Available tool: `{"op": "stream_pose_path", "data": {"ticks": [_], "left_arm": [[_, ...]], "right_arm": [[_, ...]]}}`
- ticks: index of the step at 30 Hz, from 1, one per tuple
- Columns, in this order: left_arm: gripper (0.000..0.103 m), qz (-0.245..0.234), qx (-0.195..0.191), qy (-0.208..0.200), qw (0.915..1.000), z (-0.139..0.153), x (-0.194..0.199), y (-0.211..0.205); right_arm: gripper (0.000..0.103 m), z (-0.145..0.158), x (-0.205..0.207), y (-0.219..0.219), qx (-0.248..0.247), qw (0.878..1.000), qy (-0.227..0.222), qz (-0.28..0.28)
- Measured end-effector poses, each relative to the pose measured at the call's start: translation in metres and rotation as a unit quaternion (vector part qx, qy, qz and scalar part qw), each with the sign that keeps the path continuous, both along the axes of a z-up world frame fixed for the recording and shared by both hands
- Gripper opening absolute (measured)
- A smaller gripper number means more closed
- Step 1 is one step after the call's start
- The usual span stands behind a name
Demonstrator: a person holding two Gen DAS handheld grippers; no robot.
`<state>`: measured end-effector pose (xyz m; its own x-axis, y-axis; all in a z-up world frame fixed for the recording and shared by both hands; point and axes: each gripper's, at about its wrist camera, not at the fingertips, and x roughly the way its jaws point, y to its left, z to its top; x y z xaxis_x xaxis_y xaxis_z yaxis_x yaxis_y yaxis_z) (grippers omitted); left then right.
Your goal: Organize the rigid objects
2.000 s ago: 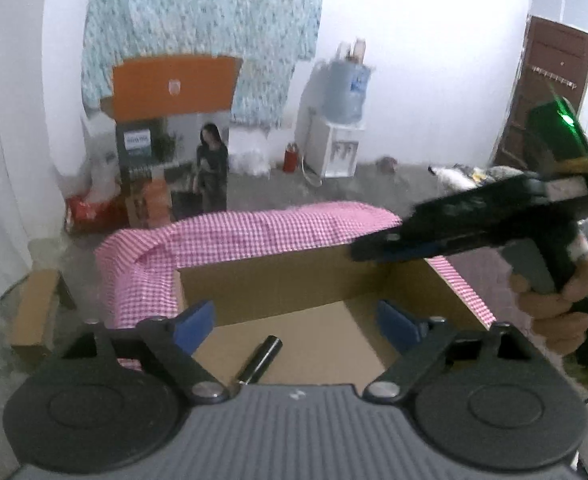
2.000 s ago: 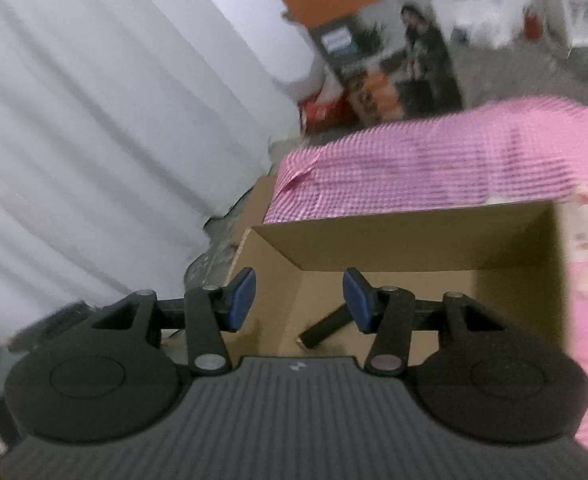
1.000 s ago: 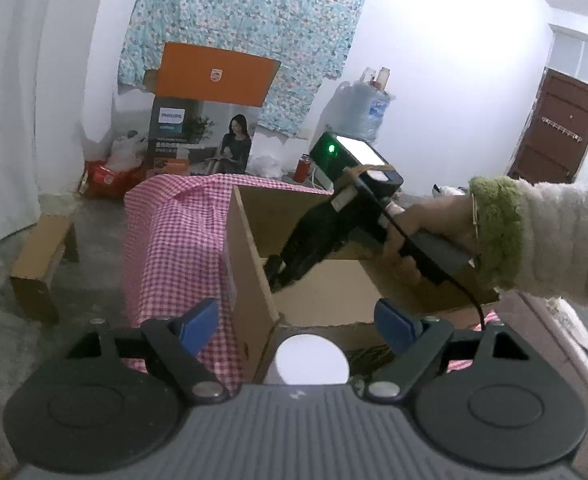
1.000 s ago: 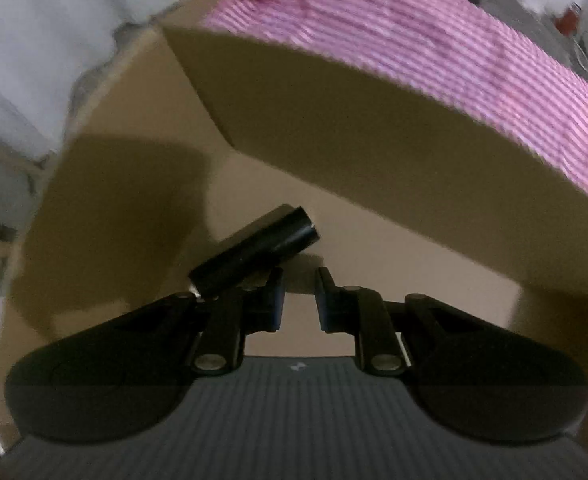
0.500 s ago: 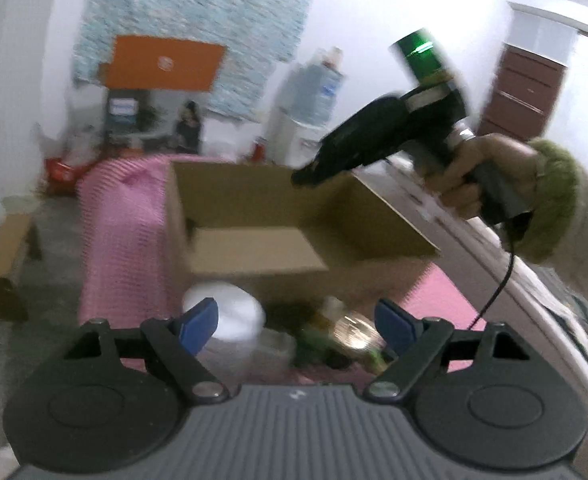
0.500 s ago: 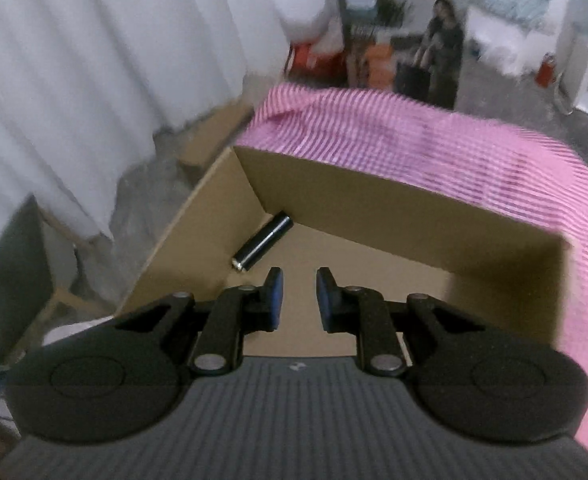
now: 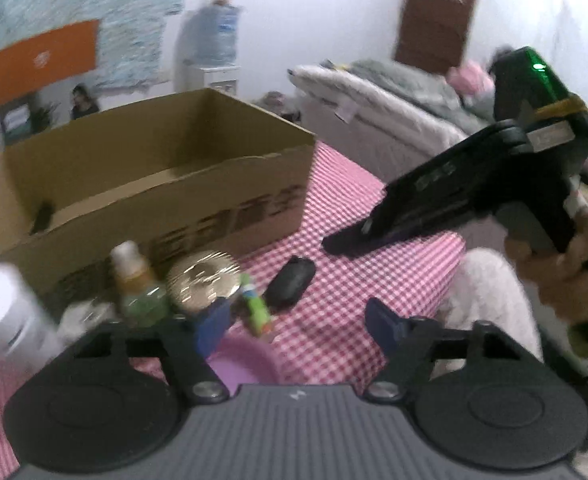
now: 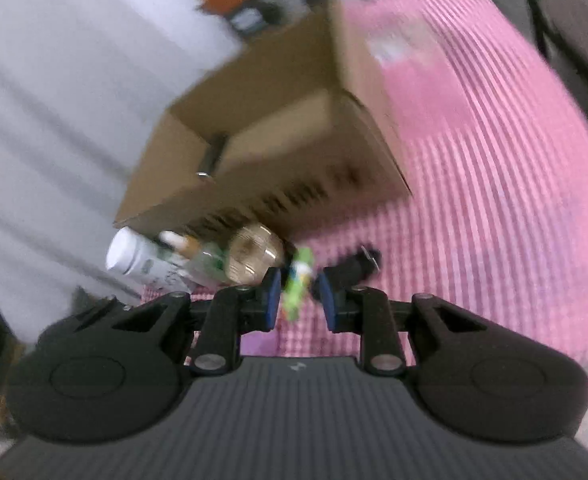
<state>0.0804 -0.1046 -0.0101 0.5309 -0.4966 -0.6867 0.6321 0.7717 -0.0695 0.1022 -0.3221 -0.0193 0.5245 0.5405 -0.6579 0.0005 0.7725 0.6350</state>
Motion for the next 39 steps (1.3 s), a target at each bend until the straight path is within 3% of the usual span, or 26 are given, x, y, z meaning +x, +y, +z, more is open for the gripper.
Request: {"op": "stream_pose_path", "data": {"ticks": [4, 7, 11, 16, 23, 27, 31, 36, 39], "left_arm": [[0.048, -0.014, 0.062, -0.011, 0.9979, -0.019, 0.014, -0.038], [0.04, -0.015, 0.089, -0.008, 0.9959, -0.028, 0.028, -0.052], [0.038, -0.006, 0.113, 0.01, 0.9935, -0.038, 0.046, -0.063], [0.038, -0.001, 0.125, 0.042, 0.9913, -0.051, 0.062, -0.07], [0.039, 0.007, 0.109, 0.056, 0.9925, -0.049, 0.072, -0.071], [0.041, 0.008, 0.104, 0.054, 0.9931, -0.05, 0.071, -0.072], [0.041, 0.012, 0.104, 0.055, 0.993, -0.05, 0.072, -0.072], [0.029, 0.022, 0.106, 0.052, 0.9928, -0.05, 0.073, -0.075], [0.029, 0.019, 0.104, 0.05, 0.9931, -0.048, 0.069, -0.075]], "right_arm": [[0.022, -0.039, -0.004, -0.016, 0.06, 0.996, 0.041, -0.045], [0.022, -0.053, 0.007, -0.023, 0.087, 0.993, 0.053, -0.053], [0.022, -0.056, 0.017, -0.027, 0.096, 0.993, 0.06, -0.045], [0.019, -0.067, 0.033, -0.029, 0.12, 0.99, 0.064, -0.035], [0.02, -0.068, 0.054, -0.028, 0.13, 0.99, 0.049, -0.021], [0.02, -0.062, 0.077, -0.011, 0.124, 0.992, 0.036, -0.009], [0.018, -0.054, 0.086, 0.003, 0.087, 0.996, 0.015, 0.002], [0.015, -0.055, 0.09, 0.008, 0.091, 0.996, 0.01, -0.008], [0.015, -0.057, 0.087, 0.006, 0.088, 0.996, 0.007, -0.01]]}}
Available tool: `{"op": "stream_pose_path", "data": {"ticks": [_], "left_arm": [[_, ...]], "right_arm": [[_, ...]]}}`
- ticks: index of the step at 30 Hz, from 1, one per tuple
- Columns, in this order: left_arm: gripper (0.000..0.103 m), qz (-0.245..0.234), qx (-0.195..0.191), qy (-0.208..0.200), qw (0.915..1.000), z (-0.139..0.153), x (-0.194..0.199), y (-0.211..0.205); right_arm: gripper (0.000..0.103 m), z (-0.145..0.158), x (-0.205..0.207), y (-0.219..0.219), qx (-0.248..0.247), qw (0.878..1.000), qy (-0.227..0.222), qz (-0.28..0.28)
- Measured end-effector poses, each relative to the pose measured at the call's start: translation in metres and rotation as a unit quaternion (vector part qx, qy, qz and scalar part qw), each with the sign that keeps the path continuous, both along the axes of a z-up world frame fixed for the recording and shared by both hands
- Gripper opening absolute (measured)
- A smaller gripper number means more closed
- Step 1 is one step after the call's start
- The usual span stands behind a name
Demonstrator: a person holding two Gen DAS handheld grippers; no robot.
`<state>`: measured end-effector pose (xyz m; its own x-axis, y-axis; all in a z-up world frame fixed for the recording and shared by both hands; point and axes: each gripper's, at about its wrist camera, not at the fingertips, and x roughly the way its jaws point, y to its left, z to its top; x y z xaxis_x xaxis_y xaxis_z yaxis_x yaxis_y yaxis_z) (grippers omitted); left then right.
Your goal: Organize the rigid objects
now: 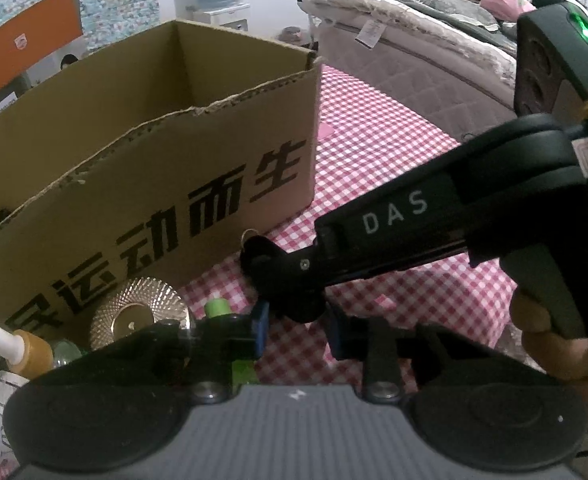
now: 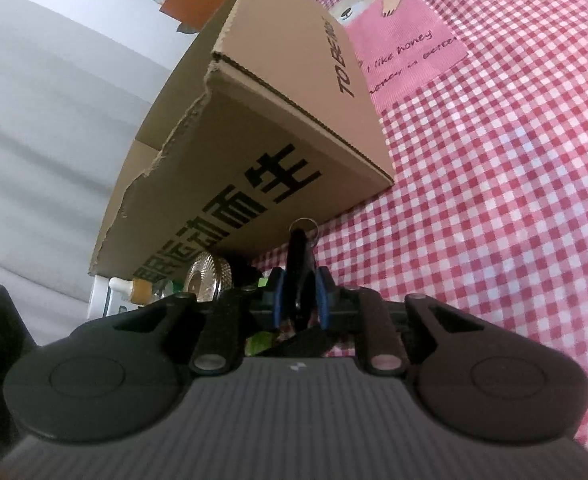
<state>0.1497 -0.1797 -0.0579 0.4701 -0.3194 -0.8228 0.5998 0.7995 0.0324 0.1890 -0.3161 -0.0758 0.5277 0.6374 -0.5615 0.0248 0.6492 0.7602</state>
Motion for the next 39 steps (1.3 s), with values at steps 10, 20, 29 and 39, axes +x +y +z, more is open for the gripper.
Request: {"op": "stream_pose_path", "data": {"ticks": [10, 20, 29, 39], "left_arm": [[0.03, -0.023, -0.034, -0.041, 0.9983, 0.04, -0.032, 0.003], [0.033, 0.044, -0.046, -0.138, 0.9884, 0.13, -0.024, 0.064], [0.038, 0.139, -0.018, -0.05, 0.9889, 0.116, 0.074, 0.145], [0.049, 0.17, 0.018, -0.041, 0.9844, 0.096, 0.088, 0.184]], "right_arm": [[0.015, 0.035, -0.062, -0.026, -0.016, 0.999, -0.039, -0.019], [0.015, 0.138, -0.047, 0.026, -0.023, 0.987, -0.153, 0.052], [0.015, 0.126, 0.084, 0.114, 0.026, 0.988, -0.046, 0.144], [0.017, 0.066, 0.164, 0.176, 0.006, 0.985, 0.086, 0.152]]}}
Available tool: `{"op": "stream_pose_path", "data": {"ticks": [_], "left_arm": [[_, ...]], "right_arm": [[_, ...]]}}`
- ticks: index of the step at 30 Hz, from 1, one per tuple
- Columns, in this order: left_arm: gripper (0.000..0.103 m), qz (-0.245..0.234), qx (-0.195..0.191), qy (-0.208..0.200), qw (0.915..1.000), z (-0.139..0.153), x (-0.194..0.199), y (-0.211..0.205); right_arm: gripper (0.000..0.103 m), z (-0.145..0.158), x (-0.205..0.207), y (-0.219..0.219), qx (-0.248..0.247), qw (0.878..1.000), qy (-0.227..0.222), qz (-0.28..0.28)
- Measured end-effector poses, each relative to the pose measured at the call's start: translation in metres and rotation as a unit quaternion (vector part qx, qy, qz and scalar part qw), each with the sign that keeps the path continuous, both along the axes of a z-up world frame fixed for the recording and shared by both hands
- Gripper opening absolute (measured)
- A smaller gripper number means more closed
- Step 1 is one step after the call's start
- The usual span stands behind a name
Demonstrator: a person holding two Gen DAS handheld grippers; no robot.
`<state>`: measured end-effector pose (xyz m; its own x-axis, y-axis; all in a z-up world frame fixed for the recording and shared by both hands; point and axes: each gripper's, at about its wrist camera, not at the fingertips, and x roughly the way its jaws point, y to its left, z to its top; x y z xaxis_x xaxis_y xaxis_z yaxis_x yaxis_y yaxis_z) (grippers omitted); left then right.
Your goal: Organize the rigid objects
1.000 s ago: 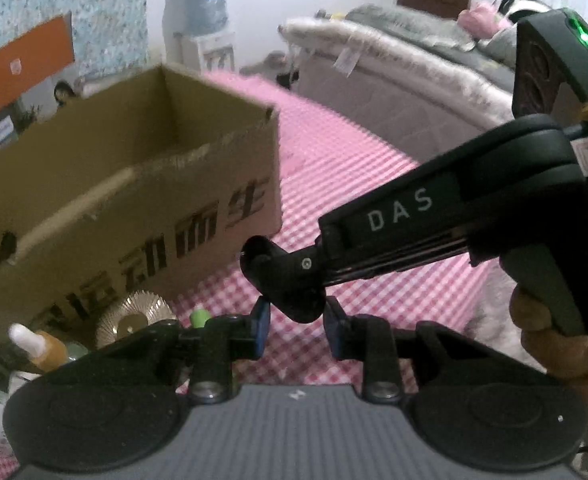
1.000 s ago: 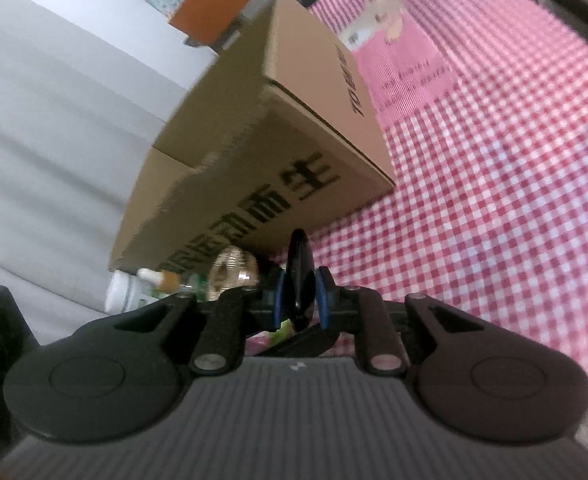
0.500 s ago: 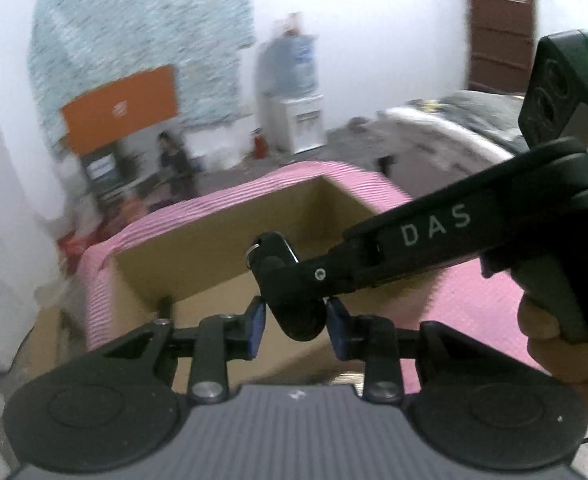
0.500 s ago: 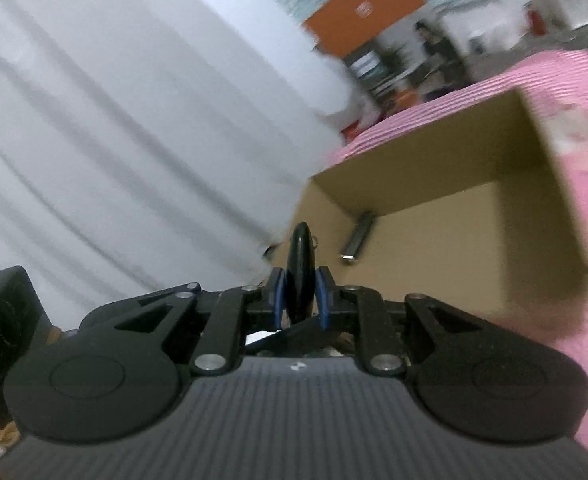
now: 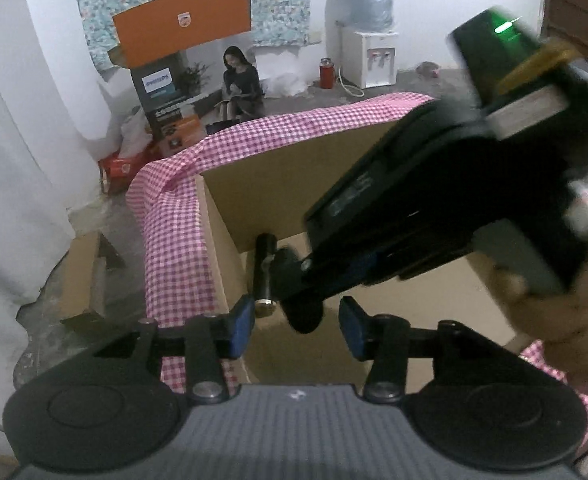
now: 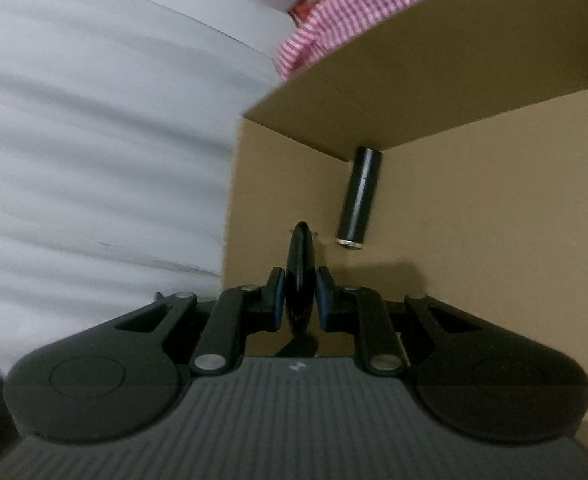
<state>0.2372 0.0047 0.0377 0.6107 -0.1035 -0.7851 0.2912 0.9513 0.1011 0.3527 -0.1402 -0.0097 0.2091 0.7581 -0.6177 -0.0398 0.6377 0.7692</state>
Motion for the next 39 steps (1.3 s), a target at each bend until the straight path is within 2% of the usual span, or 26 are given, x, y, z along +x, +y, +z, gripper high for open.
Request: {"op": "stream_pose_path", "data": {"ticks": [4, 6, 9, 14, 18, 21, 24, 27, 30, 32, 34, 36, 39], "left_arm": [[0.057, -0.003, -0.003, -0.01, 0.9999, 0.003, -0.003, -0.003], [0.062, -0.006, -0.005, -0.02, 0.9998, 0.006, -0.006, -0.005], [0.065, -0.009, -0.006, -0.031, 0.9995, 0.007, -0.011, -0.006], [0.065, -0.009, -0.035, -0.042, 0.9985, 0.017, -0.019, -0.003], [0.065, -0.005, -0.063, -0.059, 0.9962, 0.032, -0.037, -0.001], [0.068, -0.014, -0.082, -0.08, 0.9933, 0.046, -0.059, -0.003], [0.071, -0.036, -0.108, -0.096, 0.989, 0.055, -0.085, -0.009], [0.072, -0.067, -0.13, -0.09, 0.9852, 0.051, -0.106, -0.02], [0.072, -0.107, -0.148, -0.068, 0.981, 0.035, -0.125, -0.04], [0.072, -0.126, -0.153, -0.05, 0.9789, 0.018, -0.131, -0.054], [0.071, -0.145, -0.142, -0.03, 0.9788, -0.002, -0.136, -0.072], [0.067, -0.157, -0.118, -0.014, 0.9803, -0.025, -0.138, -0.09], [0.055, -0.169, -0.09, 0.009, 0.9815, -0.053, -0.133, -0.107]], "right_arm": [[0.022, -0.014, 0.007, 0.007, -0.014, 1.0, 0.025, 0.013], [0.033, -0.019, 0.01, 0.009, -0.015, 0.999, 0.038, 0.016], [0.042, -0.015, 0.008, 0.006, -0.025, 0.999, 0.03, 0.012], [0.044, 0.001, -0.003, -0.014, -0.011, 1.0, 0.01, -0.006], [0.044, 0.025, -0.026, -0.042, 0.01, 0.999, -0.026, -0.019], [0.044, 0.05, -0.056, -0.068, 0.022, 0.997, -0.069, -0.024], [0.044, 0.072, -0.096, -0.1, 0.026, 0.992, -0.116, -0.031], [0.044, 0.083, -0.141, -0.133, 0.017, 0.987, -0.156, -0.045], [0.044, 0.073, -0.177, -0.158, -0.015, 0.983, -0.173, -0.059], [0.044, 0.058, -0.194, -0.165, -0.044, 0.983, -0.167, -0.066], [0.044, 0.036, -0.205, -0.169, -0.067, 0.984, -0.153, -0.068], [0.038, 0.014, -0.208, -0.166, -0.09, 0.983, -0.14, -0.07], [0.033, -0.017, -0.2, -0.151, -0.127, 0.981, -0.128, -0.065]]}}
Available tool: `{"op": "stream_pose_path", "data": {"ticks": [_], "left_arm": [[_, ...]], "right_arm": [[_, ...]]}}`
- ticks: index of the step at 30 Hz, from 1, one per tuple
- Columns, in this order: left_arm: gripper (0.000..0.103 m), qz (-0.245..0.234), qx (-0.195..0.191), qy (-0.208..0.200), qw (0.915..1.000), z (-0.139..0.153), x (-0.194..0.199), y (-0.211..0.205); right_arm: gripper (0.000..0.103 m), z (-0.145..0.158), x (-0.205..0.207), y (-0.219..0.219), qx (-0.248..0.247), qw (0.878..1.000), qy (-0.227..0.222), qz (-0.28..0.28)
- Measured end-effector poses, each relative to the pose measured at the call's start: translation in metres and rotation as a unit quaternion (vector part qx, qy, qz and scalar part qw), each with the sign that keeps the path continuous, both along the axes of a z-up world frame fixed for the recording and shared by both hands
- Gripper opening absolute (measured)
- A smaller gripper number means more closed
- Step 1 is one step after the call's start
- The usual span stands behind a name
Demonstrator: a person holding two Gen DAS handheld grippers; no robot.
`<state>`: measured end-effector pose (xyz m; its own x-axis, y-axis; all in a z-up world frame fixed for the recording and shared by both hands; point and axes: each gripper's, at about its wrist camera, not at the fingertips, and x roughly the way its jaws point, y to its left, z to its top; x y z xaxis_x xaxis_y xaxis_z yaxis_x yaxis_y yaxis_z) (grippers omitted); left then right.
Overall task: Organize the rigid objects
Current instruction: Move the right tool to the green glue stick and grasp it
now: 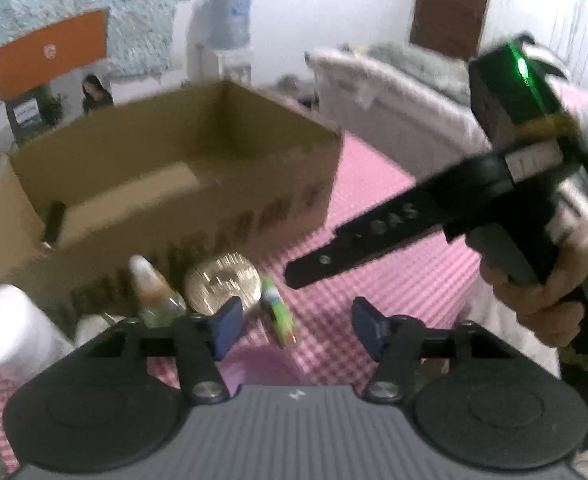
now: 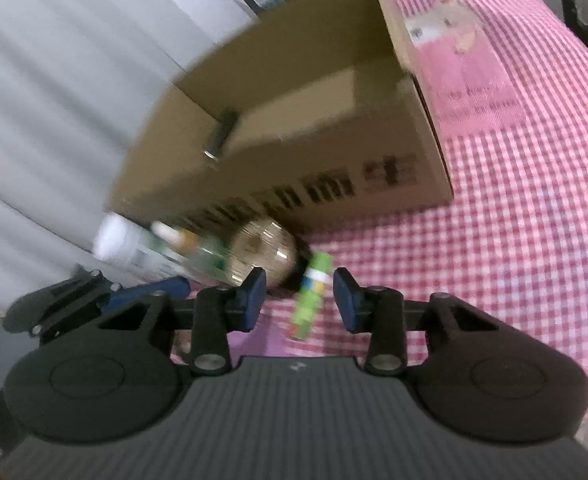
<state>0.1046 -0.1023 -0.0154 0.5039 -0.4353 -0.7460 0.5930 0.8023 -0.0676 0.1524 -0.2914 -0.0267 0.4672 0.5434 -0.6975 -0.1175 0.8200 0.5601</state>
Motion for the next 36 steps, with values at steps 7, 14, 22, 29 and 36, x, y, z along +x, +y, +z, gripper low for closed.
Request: {"op": "stream_pose_path", "data": {"ticks": [7, 14, 22, 29, 36], "left_arm": [[0.043, -0.003, 0.028, 0.016, 0.9995, -0.03, 0.013, -0.011], [0.041, -0.014, 0.034, 0.021, 0.9991, -0.035, 0.015, -0.019], [0.046, -0.035, 0.045, 0.029, 0.998, -0.041, 0.014, -0.046], [0.046, -0.032, 0.067, 0.031, 0.9968, -0.05, 0.016, -0.062], [0.044, -0.031, 0.074, 0.037, 0.9961, -0.053, 0.016, -0.067]], "right_arm": [[0.022, -0.023, 0.015, 0.035, -0.063, 0.997, 0.004, 0.047], [0.014, -0.027, 0.017, 0.041, -0.076, 0.996, 0.002, 0.047], [0.014, -0.033, -0.003, 0.005, -0.018, 0.999, 0.027, -0.011], [0.014, -0.045, -0.019, -0.023, 0.052, 0.996, 0.057, -0.045], [0.014, -0.045, -0.019, -0.034, 0.071, 0.994, 0.067, -0.043]]}}
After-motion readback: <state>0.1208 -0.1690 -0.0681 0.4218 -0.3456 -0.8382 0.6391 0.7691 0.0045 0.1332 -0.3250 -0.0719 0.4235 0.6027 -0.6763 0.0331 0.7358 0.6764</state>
